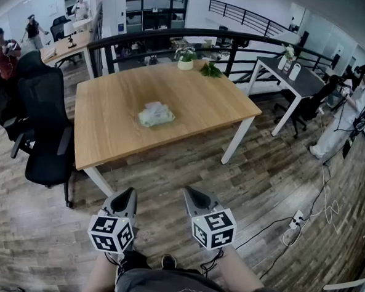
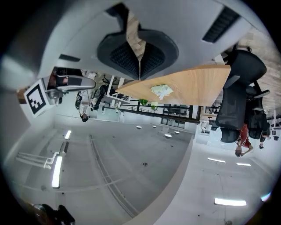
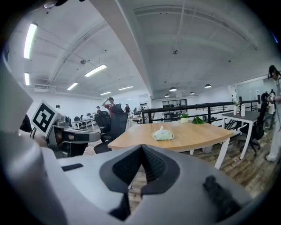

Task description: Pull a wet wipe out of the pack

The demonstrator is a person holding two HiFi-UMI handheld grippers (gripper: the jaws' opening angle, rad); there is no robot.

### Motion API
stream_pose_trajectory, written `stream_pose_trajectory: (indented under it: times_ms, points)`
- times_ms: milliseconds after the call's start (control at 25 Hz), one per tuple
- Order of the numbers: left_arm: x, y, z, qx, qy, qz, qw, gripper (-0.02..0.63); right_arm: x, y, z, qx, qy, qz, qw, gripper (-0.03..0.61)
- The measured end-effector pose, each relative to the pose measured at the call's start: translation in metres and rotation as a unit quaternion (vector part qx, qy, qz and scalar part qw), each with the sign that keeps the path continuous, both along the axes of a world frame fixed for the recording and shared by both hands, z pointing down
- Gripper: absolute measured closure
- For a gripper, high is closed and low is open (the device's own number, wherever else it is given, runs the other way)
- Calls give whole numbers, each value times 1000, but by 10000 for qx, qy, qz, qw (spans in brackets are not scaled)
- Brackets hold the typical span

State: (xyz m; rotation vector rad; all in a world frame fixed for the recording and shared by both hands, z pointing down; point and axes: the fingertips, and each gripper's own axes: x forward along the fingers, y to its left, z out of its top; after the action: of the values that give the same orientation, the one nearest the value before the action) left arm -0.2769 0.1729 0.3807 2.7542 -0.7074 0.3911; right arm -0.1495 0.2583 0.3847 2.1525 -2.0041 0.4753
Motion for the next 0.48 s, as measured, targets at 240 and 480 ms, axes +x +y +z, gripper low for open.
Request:
stream_pose_trajectory:
  times_ms: [240,480]
  points:
    - [6,-4,-3,65,-3,38,10000,592,1,-5,-1,-8,53,-37,10000,555]
    - [10,-4,0,34,-22,75,10000,591,0,-7,1,-54,118,-144,9998,555]
